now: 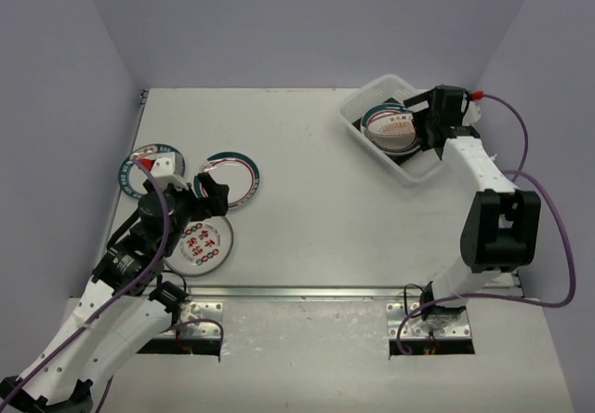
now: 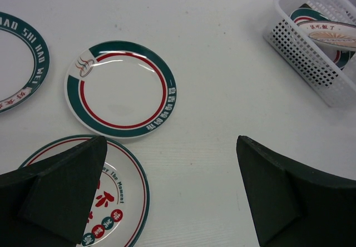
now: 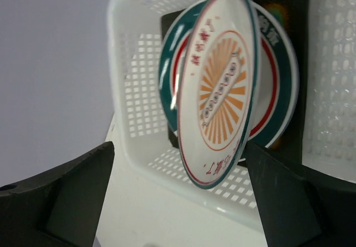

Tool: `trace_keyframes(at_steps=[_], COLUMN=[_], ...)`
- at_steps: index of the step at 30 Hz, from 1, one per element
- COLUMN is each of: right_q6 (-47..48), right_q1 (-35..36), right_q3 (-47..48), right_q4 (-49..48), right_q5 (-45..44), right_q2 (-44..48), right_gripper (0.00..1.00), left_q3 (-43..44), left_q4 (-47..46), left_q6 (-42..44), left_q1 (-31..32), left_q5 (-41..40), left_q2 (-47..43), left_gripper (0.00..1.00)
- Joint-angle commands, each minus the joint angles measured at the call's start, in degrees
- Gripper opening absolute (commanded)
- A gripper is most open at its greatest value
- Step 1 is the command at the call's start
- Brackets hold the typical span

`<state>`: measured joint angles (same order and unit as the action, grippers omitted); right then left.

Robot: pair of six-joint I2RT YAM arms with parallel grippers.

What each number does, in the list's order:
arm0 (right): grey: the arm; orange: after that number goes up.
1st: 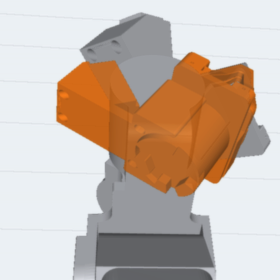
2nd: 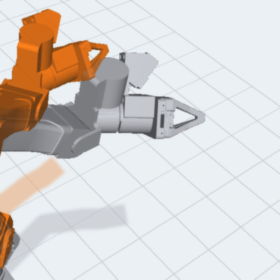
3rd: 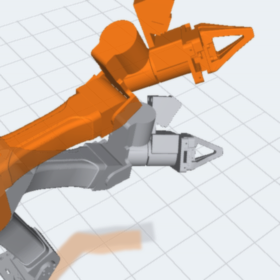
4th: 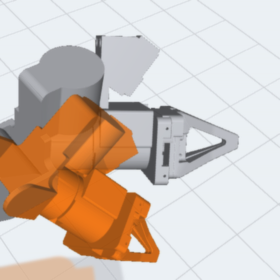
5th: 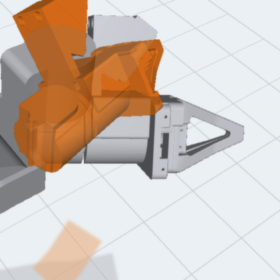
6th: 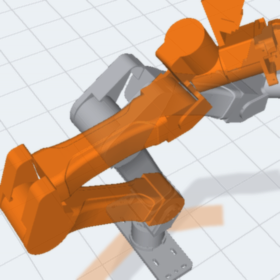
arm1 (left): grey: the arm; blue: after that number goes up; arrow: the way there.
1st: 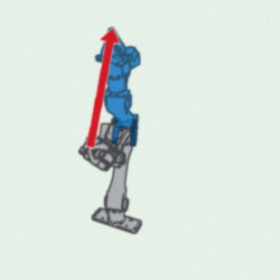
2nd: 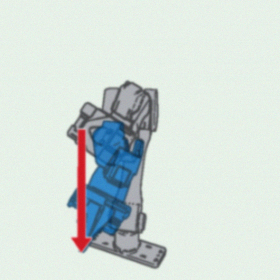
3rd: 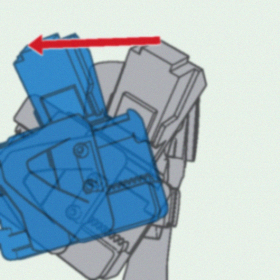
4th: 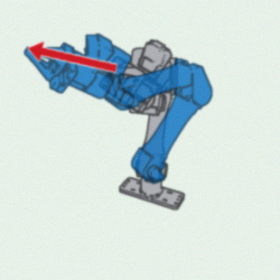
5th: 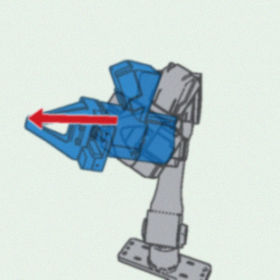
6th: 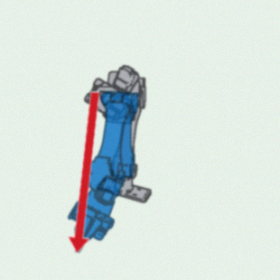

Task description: Place the plates into the plastic bin on the countertop

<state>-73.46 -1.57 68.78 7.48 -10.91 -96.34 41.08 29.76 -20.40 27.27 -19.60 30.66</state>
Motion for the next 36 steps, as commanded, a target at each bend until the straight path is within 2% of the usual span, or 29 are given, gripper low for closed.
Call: trace_keyframes(at_steps=[1,5,11,13,17,19,21,25,29,32,36], right_q6=[9.3,17.4,18.8,22.1,31.1,33.8,34.5,23.4,15.6,8.8,0.9], right_q1=[2.4,8.2,9.4,12.8,23.5,29.7,37.1,45.0,51.9,56.0,57.6], right_q3=[5.0,6.9,2.7,3.0,0.3,-1.8,-6.6,-14.2,-13.9,-10.9,-7.5], right_q4=[4.4,6.9,2.7,2.4,-2.2,-3.0,-8.4,-25.3,-34.9,-37.6,-39.9], right_q5=[1.4,5.5,19.0,21.3,33.3,35.2,35.6,39.4,37.0,33.3,29.4], right_q2=[6.8,7.4,7.0,7.8,8.5,7.1,4.6,-4.3,-12.9,-19.0,-27.5], right_gripper=[0.99,0.99,0.99,0.99,0.99,0.99,0.99,0.99,0.99,0.98,0.91], left_q3=[0.8,0.8,0.9,1.1,1.9,2.3,2.4,1.8,1.3,1.1,1.5], left_q4=[-2.6,-2.4,-2.1,-1.8,0.1,1.6,2.4,2.9,2.8,2.7,3.0], left_q6=[0.8,0.6,0.4,0.2,-2.0,-3.6,-5.2,-6.9,-7.4,-7.3,-7.0], left_q1=[-0.5,-0.6,-0.7,-0.7,-1.0,-1.6,-2.3,-3.0,-3.0,-3.1,-3.1], left_q5=[0.2,-0.5,-1.1,-1.5,-6.2,-10.5,-15.0,-18.6,-19.7,-19.4,-18.9], left_q2=[0.2,0.0,-0.2,0.0,-1.8,-4.0,-6.5,-13.3,-17.8,-18.3,-16.4], left_gripper=[1.0,1.0,1.0,1.0,1.0,1.0,1.0,1.0,1.0,1.0,1.0])
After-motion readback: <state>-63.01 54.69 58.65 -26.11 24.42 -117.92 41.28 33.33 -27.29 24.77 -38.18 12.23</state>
